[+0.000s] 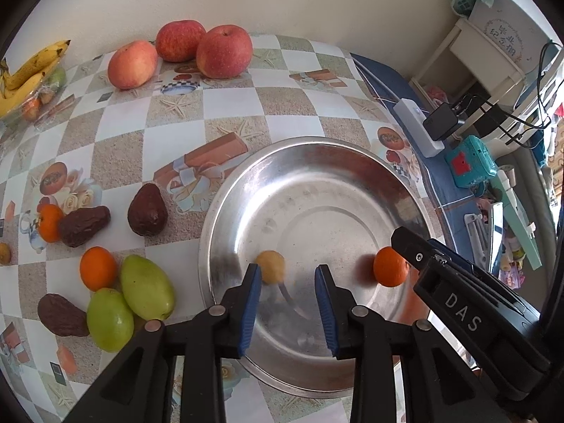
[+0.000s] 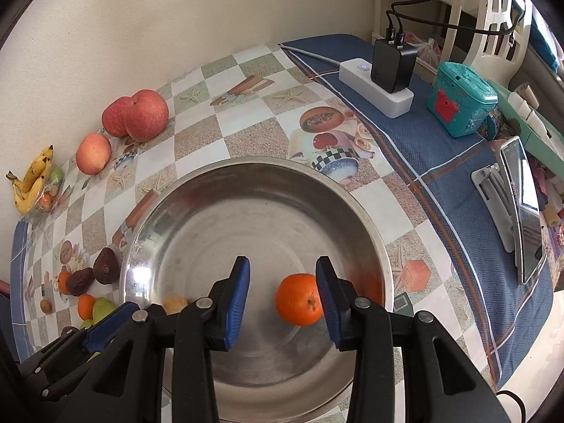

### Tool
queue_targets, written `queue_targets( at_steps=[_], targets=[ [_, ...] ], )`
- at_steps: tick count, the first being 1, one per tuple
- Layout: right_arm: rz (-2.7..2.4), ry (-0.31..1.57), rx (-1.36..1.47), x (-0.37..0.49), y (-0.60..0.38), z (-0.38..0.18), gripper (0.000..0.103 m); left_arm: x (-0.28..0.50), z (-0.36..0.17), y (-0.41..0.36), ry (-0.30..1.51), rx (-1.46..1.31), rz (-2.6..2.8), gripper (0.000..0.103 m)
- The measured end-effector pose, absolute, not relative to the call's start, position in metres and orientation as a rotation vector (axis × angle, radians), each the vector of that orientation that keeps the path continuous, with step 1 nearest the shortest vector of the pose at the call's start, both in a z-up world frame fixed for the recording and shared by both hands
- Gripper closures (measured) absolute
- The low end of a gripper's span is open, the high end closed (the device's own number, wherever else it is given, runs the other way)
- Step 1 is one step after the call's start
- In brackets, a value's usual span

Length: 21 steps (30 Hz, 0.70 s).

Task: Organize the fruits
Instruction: 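Carry both fruits over the steel bowl and open both tools to drop them, then lift both open tools out of the bowl back toward the fruit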

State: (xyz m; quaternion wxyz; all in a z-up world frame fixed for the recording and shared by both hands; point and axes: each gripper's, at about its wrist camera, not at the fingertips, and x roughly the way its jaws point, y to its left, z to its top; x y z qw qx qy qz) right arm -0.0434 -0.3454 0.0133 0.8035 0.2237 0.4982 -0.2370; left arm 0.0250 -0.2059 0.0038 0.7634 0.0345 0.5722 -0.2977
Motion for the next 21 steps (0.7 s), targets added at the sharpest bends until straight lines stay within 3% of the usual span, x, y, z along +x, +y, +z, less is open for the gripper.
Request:
queue_targets(
  at_steps=[21],
  targets=[
    [-0.423, 1.096, 0.365, -0.026, -0.305, 0.015, 0.063, 0.076, 0.015, -0.097, 1.211, -0.073, -0.306, 0.057]
  ],
)
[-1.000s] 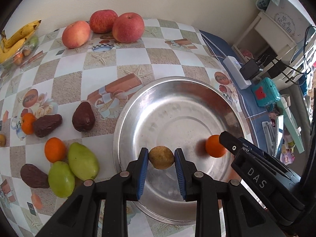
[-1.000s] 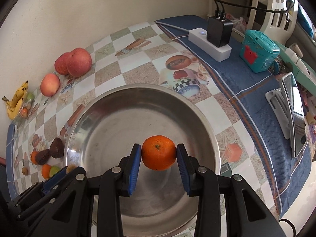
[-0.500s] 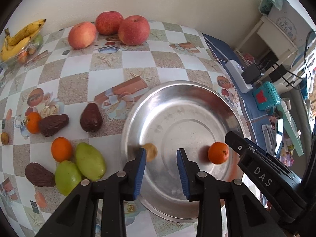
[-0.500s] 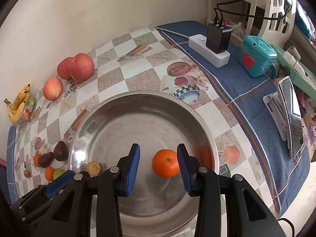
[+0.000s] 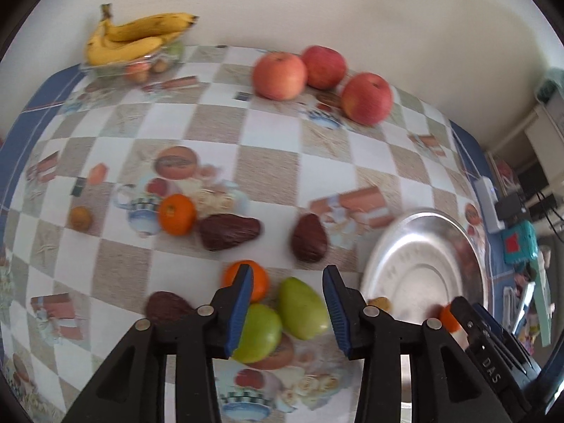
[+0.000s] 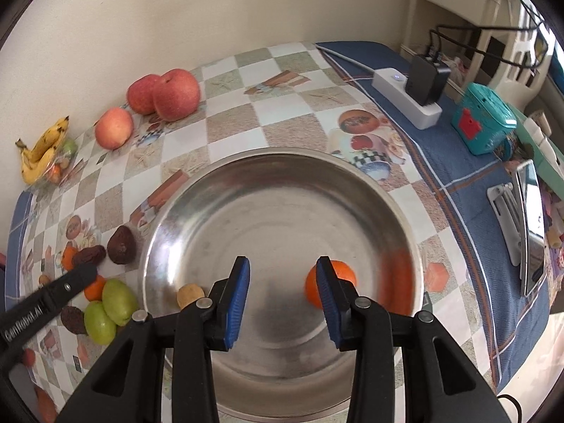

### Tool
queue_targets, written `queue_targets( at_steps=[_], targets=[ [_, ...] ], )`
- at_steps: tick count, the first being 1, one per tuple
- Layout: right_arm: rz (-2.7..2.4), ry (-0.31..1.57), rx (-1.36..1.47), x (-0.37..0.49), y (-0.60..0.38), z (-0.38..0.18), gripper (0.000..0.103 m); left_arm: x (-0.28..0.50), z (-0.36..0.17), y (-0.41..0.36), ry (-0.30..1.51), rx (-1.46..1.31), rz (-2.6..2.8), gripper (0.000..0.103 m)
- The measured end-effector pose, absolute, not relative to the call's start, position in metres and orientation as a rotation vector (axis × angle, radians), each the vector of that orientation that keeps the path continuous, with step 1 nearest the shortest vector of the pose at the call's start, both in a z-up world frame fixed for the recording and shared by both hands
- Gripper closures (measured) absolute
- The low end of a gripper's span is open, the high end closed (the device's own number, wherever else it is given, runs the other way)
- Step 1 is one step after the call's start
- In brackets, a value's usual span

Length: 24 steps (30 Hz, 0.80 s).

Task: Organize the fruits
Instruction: 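Lift both open tools out of the bowl back toward the fruit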

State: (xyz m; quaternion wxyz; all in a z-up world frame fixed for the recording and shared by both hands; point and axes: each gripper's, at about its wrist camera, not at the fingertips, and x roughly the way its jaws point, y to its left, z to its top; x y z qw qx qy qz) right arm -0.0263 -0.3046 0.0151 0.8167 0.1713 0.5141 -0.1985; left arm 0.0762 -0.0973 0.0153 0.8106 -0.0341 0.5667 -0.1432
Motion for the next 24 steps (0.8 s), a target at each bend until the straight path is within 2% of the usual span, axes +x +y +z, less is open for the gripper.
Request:
queue_targets(
  at_steps=[7, 9, 13, 14, 15, 16, 17, 19, 24],
  targets=[
    [-0.372, 1.088, 0.318, -0.02, -0.284, 0.022, 0.063, 0.087, 0.025, -0.058, 1.176, -0.124, -0.22, 0.054],
    [-0.368, 1.084, 0.315, -0.019, -0.282, 0.023, 0.063, 0.089, 0.028, -0.05, 1.164, -0.133, -0.204, 0.046],
    [-0.375, 1.081, 0.312, -0.019, -0.281, 0.024, 0.063, 0.09, 0.032, -0.044, 1.15, -0.139, -0.192, 0.041],
    [-0.377, 1.081, 0.313, -0.019, -0.281, 0.024, 0.063, 0.09, 0.032, -0.044, 1.148, -0.138, -0.191, 0.035],
    [-0.381, 1.08, 0.315, -0.02, -0.282, 0.024, 0.063, 0.09, 0.032, -0.044, 1.144, -0.136, -0.186, 0.024],
    [-0.386, 1.077, 0.313, -0.02, -0.282, 0.024, 0.054, 0.09, 0.031, -0.045, 1.139, -0.132, -0.178, 0.017],
    [-0.392, 1.073, 0.308, -0.021, -0.282, 0.024, 0.034, 0.089, 0.03, -0.045, 1.135, -0.124, -0.17, 0.003],
    [-0.401, 1.07, 0.291, -0.02, -0.282, 0.023, 0.014, 0.089, 0.028, -0.046, 1.126, -0.102, -0.155, 0.0],
    [-0.416, 1.059, 0.267, -0.021, -0.28, 0.023, 0.013, 0.089, 0.024, -0.047, 1.121, -0.055, -0.13, 0.0]
  ],
)
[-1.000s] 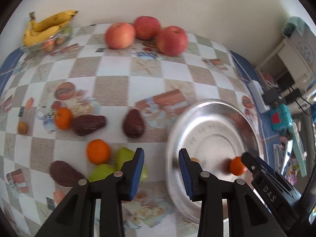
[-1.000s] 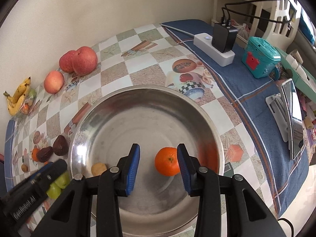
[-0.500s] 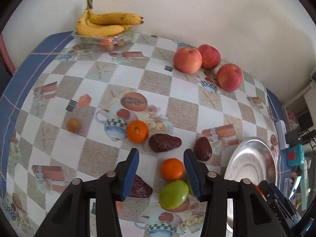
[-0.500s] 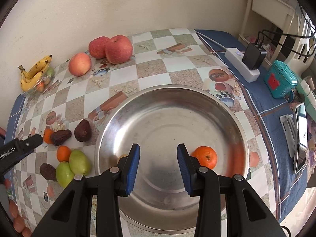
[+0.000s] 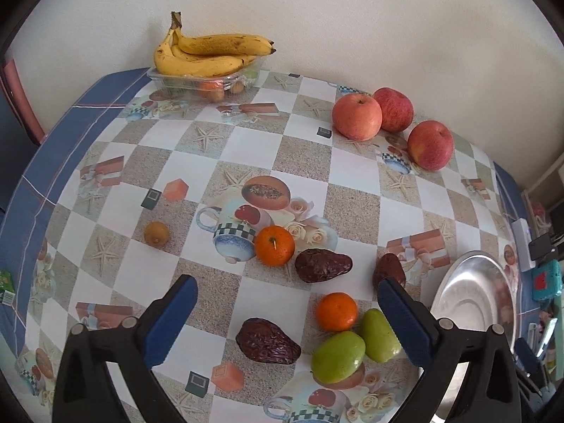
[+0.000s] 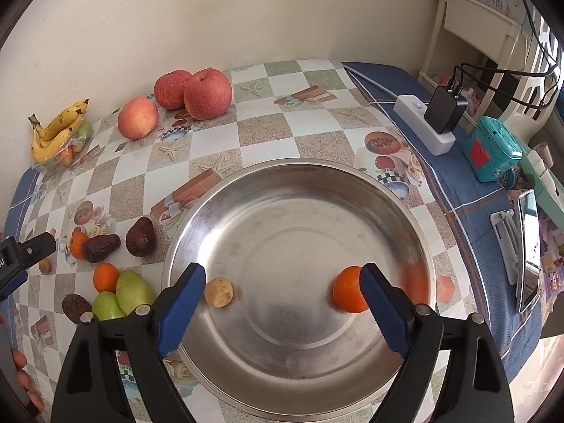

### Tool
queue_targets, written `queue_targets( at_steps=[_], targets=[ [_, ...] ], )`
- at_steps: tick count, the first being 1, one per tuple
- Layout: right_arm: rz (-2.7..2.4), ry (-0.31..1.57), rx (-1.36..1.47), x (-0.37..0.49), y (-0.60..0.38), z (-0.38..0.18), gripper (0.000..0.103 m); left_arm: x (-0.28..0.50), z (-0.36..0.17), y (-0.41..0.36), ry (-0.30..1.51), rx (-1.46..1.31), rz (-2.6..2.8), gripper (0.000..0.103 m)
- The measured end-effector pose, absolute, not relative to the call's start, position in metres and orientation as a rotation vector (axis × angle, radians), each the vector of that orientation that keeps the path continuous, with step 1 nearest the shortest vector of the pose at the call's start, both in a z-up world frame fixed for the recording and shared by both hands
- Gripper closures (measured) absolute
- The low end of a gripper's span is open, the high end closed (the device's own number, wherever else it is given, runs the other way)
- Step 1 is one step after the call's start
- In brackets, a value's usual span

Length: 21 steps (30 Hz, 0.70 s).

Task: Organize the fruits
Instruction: 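Lift both open tools out of the bowl back toward the fruit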

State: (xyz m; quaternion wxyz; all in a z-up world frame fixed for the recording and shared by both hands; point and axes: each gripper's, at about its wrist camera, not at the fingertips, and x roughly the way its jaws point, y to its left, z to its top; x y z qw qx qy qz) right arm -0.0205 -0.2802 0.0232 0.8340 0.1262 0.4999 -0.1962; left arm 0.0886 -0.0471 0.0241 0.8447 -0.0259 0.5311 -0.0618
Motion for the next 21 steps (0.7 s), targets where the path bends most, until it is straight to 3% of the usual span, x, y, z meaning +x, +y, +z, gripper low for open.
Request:
queue_targets(
  at_steps=[21],
  targets=[
    [-0.326, 1.032, 0.236, -0.011, -0.257, 0.031, 0.013, 0.087, 0.039, -0.035, 1.076, -0.004, 0.004, 0.0]
  ],
)
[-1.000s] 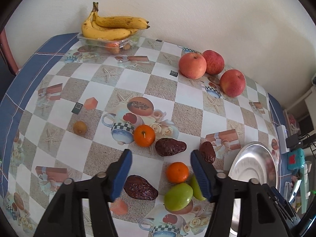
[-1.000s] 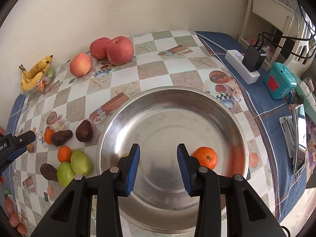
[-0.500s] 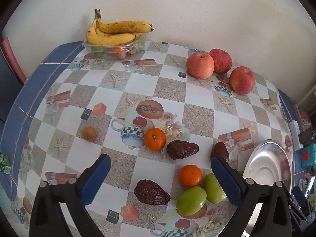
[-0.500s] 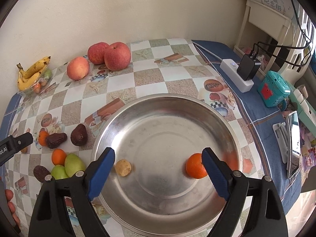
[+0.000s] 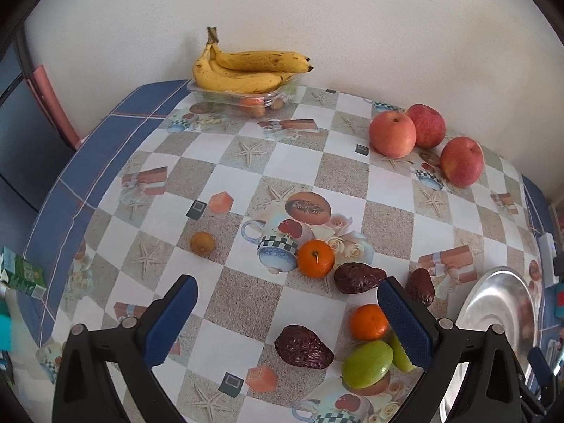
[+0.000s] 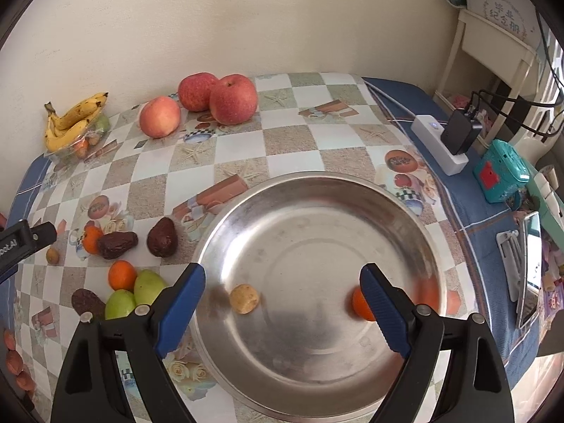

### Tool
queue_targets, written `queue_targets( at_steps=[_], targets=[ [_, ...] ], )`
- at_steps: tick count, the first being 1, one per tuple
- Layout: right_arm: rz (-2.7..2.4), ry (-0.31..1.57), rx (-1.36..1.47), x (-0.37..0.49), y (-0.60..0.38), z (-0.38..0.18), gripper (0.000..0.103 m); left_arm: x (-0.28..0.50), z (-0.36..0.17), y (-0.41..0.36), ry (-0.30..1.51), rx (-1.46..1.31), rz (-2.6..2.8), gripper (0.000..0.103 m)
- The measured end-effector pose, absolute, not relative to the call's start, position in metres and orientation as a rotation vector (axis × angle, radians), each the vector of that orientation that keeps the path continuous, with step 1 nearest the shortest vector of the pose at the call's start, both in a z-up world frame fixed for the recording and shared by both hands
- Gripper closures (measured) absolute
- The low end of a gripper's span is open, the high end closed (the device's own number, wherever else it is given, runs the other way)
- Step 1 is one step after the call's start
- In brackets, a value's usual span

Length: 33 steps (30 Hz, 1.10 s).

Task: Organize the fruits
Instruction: 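Lift both open tools out of the bowl back toward the fruit, then grasp a large dried red date with the left tool while the right tool grasps a green apple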

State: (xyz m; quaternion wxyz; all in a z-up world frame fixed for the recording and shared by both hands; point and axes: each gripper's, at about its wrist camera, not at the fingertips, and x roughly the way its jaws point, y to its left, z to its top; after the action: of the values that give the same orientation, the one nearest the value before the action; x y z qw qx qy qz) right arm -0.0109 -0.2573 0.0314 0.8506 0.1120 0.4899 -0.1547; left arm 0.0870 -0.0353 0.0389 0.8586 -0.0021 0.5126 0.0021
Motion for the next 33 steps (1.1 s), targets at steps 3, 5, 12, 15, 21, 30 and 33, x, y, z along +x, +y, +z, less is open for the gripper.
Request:
queue_targets(
  at_steps=[3, 5, 12, 15, 21, 30, 33],
  targets=[
    [-0.261, 1.027, 0.272, -0.007, -0.249, 0.031, 0.013, 0.084, 0.039, -0.028, 1.057, -0.004, -0.017, 0.0],
    [-0.205, 1.032, 0.281, -0.004, -0.239, 0.03, 0.013, 0.084, 0.039, -0.021, 1.033, -0.013, -0.021, 0.0],
    [-0.073, 1.049, 0.267, 0.007, -0.202, 0.025, 0.013, 0.088, 0.031, 0.007, 1.049, -0.092, -0.022, 0.0],
    [-0.017, 1.048, 0.268, 0.01, -0.188, 0.026, 0.013, 0.087, 0.026, 0.011, 1.072, -0.114, -0.039, 0.0],
    [0.033, 1.073, 0.273, 0.012, -0.168, 0.021, 0.016, 0.082, 0.02, 0.009, 1.121, -0.186, -0.137, 0.0],
    [0.088, 1.148, 0.284, 0.011, -0.15, 0.007, 0.042, 0.083, -0.006, 0.003, 1.255, -0.235, -0.171, 0.007],
    [0.1, 1.177, 0.287, 0.012, -0.145, 0.0, 0.049, 0.083, -0.024, 0.001, 1.321, -0.26, -0.181, 0.013]
  ],
)
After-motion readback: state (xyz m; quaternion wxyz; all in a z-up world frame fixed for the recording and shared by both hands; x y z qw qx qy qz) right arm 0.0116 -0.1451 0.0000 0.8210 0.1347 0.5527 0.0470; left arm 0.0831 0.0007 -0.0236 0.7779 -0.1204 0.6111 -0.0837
